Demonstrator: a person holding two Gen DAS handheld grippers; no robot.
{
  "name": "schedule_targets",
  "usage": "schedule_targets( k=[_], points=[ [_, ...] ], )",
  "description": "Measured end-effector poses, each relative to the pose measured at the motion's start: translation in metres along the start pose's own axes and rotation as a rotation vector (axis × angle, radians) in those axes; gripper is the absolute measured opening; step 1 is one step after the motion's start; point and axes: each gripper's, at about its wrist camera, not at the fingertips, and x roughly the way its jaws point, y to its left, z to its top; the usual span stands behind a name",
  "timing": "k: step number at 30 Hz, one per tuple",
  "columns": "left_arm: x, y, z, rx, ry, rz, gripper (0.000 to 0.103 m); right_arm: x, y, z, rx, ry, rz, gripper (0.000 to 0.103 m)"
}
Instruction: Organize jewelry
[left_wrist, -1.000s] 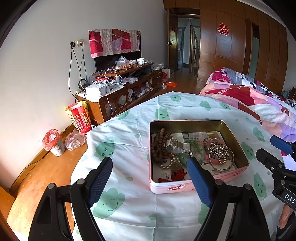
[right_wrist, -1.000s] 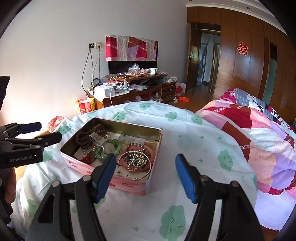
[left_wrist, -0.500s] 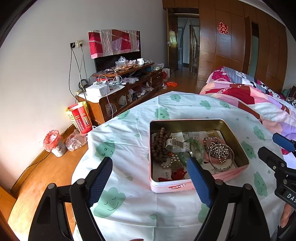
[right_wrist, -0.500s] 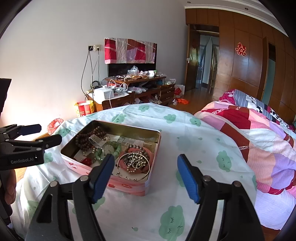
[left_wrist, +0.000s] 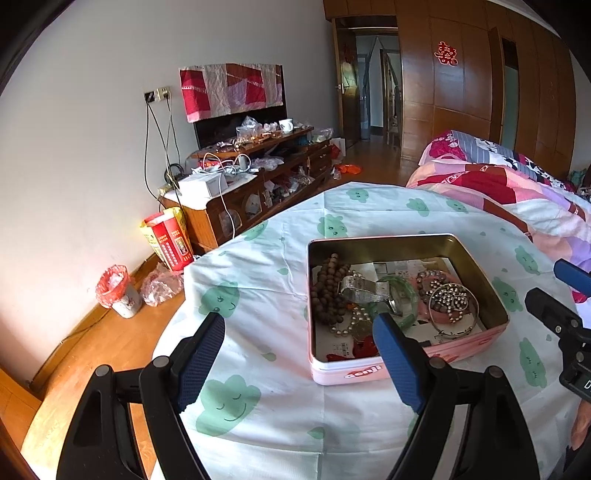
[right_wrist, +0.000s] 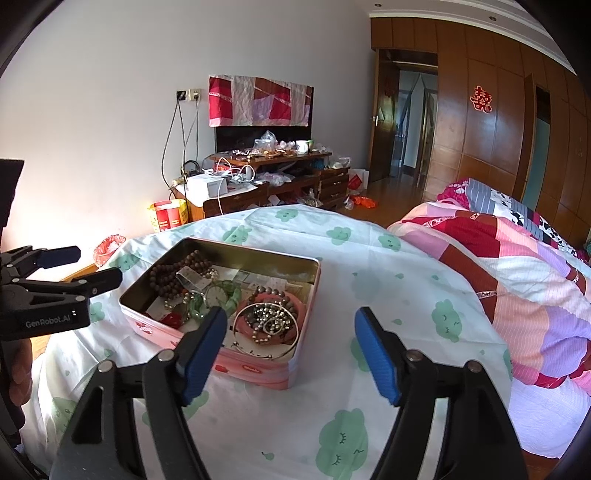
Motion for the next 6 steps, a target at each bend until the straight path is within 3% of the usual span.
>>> schedule_targets(
  k=[6],
  points=[
    [-0.0012,-0.0043,0.0006,0.019,-0.011,-0.002,0.083,0.0022,-0.0045,-0.0024,0.004,0.007,-0.006,0.076]
  ],
)
